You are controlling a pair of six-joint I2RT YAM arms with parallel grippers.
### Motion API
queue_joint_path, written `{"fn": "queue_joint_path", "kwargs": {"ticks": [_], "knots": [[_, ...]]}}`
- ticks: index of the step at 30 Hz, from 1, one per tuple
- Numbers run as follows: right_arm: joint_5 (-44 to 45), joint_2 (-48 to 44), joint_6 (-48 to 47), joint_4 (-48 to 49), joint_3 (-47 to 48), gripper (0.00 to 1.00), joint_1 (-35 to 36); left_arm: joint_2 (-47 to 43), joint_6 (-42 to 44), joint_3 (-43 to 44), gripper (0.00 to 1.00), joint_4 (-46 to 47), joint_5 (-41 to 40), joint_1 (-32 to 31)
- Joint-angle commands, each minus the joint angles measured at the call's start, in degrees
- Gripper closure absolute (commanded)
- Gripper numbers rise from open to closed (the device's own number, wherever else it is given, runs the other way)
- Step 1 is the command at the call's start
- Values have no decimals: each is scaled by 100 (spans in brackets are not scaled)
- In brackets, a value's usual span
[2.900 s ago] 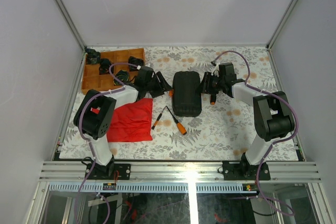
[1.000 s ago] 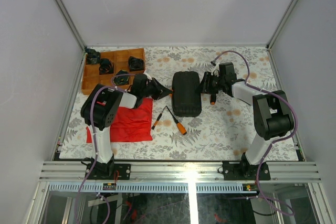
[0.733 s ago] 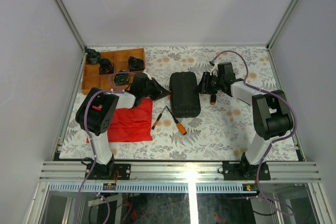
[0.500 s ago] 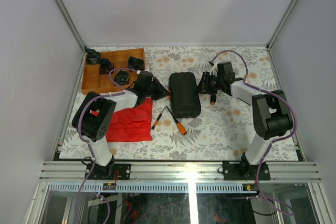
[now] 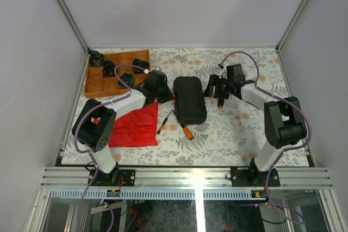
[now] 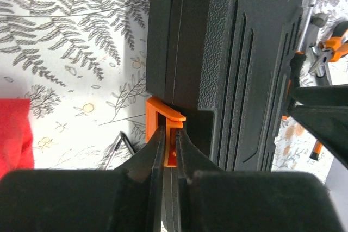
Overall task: Sort the tools into containers
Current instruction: Open the storage box at the center of the board.
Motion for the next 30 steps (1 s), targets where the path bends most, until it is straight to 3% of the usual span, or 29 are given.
{"fn": "queue_joint_path", "kwargs": {"ticks": [1, 13, 22, 30], "knots": [[325, -577, -178, -109, 51, 28, -38, -202, 230, 136, 100, -391, -291, -42], [-42, -703, -104, 187, -186, 24, -38, 149, 154, -219, 93, 567, 394, -28], [498, -966, 29, 331, -434, 1, -48, 222, -97, -515, 100, 1264, 830, 161], [501, -964, 280, 508, -470, 1, -94, 47, -100, -765, 100, 1418, 820, 299]]}}
